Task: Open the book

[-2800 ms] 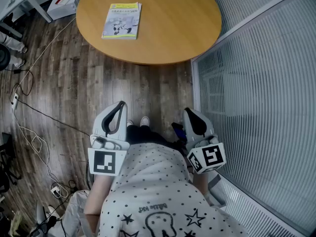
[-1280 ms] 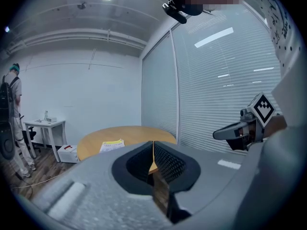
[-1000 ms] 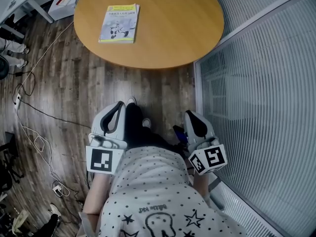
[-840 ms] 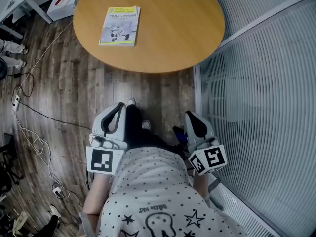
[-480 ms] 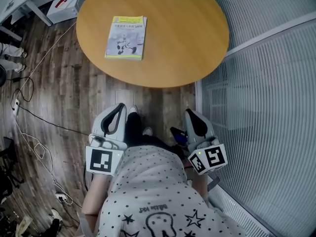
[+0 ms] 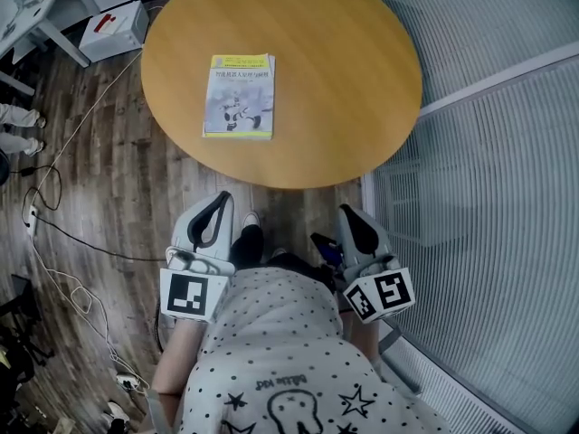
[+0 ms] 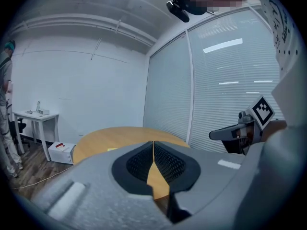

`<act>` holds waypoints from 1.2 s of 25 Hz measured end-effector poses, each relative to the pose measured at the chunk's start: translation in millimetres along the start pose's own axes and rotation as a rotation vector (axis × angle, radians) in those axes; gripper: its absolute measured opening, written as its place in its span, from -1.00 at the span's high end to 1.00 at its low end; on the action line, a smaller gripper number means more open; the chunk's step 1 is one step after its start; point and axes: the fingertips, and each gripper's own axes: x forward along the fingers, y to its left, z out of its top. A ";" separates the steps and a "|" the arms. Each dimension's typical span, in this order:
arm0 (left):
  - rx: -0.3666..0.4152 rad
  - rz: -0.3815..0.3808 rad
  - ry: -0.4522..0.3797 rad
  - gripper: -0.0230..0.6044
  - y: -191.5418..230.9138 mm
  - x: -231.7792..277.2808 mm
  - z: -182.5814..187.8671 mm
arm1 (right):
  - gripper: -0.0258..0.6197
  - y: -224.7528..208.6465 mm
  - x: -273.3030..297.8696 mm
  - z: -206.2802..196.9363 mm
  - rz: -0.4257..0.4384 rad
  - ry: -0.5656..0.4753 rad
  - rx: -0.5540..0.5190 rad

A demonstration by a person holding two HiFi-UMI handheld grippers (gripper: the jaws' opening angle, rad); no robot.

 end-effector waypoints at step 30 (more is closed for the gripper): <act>-0.044 0.067 0.070 0.88 35.1 80.1 13.9 | 0.91 -37.7 85.8 33.7 0.116 0.057 -0.027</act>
